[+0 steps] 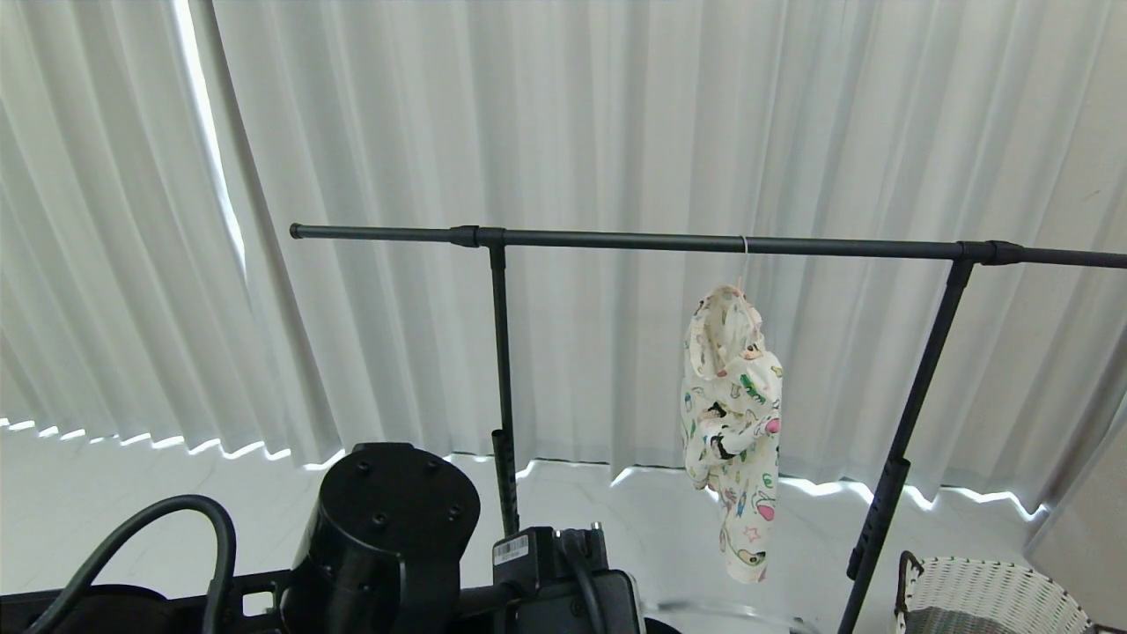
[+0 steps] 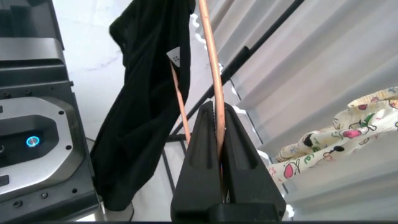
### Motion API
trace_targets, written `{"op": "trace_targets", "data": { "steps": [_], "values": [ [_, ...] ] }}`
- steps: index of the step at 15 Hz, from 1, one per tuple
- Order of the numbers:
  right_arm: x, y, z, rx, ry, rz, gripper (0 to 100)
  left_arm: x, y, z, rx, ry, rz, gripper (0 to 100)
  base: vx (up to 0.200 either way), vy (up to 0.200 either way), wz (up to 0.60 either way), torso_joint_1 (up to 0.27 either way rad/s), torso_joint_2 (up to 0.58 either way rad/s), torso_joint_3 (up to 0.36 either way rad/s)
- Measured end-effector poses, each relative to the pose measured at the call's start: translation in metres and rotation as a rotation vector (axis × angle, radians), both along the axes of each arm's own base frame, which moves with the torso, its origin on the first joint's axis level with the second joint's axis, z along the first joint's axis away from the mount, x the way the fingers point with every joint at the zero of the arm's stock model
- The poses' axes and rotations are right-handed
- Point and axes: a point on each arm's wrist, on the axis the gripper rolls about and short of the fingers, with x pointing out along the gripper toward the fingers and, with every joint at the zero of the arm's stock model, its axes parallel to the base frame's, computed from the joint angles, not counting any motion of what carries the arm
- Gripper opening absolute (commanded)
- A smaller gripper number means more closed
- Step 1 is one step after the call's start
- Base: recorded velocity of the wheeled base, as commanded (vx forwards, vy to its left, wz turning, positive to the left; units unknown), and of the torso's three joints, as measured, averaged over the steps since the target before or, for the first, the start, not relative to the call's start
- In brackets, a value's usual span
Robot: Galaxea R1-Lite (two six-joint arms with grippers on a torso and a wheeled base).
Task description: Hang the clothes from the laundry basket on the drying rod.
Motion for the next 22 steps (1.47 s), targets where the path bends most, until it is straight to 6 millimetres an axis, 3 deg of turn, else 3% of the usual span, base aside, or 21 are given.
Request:
{"op": "trace_targets", "data": {
  "steps": [7, 11, 14, 17, 22],
  "values": [
    [0.005, 0.0, 0.0, -0.016, -0.009, -0.088, 100, 0.008, 0.013, -0.007, 0.014, -0.02, 0.079, 0, 0.0, 0.0, 0.0, 0.0, 0.0, 0.0],
    [0.006, 0.002, -0.006, -0.033, 0.065, -0.101, 100, 0.025, 0.038, -0.009, -0.039, -0.176, 0.324, 0, 0.0, 0.0, 0.0, 0.0, 0.0, 0.0],
    [0.011, 0.01, -0.011, -0.019, 0.214, -0.147, 100, 0.026, 0.05, -0.002, -0.109, -0.147, 0.488, 0, 0.0, 0.0, 0.0, 0.0, 0.0, 0.0],
    [0.028, 0.037, -0.006, 0.033, 0.378, -0.214, 100, 0.032, 0.054, 0.022, -0.24, -0.149, 0.615, 0, 0.0, 0.0, 0.0, 0.0, 0.0, 0.0],
    [0.074, 0.113, 0.013, 0.215, 0.473, -0.33, 100, 0.045, 0.058, 0.055, -0.36, -0.209, 0.678, 0, 0.0, 0.0, 0.0, 0.0, 0.0, 0.0]
  ]
}}
